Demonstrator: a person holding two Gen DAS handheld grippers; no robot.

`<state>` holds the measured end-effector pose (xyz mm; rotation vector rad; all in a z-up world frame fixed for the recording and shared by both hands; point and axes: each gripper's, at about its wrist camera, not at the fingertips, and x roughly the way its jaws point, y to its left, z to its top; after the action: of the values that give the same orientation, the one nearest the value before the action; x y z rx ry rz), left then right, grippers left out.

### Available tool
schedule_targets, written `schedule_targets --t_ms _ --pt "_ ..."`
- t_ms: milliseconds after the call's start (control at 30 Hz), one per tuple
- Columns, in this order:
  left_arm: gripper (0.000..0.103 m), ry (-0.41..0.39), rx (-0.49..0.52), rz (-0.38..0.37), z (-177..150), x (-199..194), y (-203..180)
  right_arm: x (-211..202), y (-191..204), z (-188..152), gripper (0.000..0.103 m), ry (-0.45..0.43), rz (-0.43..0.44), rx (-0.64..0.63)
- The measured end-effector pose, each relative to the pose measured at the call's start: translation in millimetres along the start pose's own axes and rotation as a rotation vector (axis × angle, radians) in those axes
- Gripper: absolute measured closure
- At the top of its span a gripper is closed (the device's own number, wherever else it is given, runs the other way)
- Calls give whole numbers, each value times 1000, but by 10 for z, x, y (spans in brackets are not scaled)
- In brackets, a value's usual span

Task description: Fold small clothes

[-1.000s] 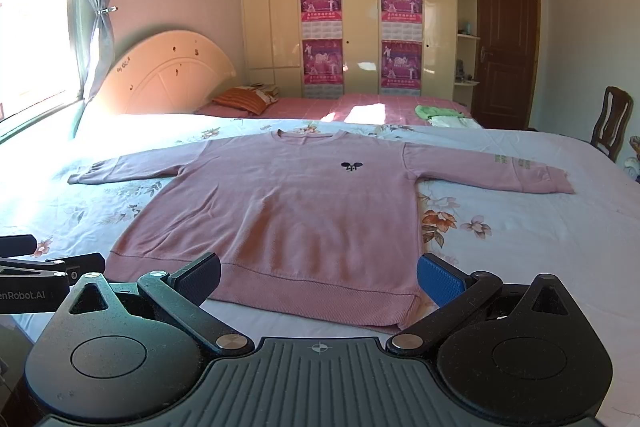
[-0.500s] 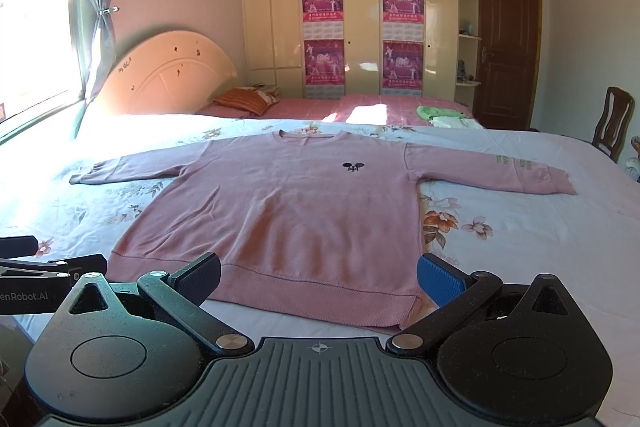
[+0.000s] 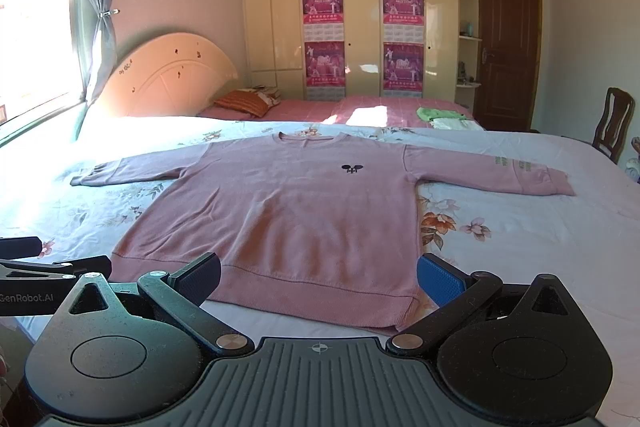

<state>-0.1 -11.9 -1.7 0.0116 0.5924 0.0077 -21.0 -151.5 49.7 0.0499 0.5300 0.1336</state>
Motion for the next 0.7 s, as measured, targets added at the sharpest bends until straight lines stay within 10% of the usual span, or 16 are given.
schedule_targets --t_ms 700 --pt "0 -57 -47 -107 208 283 -257 67 -583 41 0 7 -145 74"
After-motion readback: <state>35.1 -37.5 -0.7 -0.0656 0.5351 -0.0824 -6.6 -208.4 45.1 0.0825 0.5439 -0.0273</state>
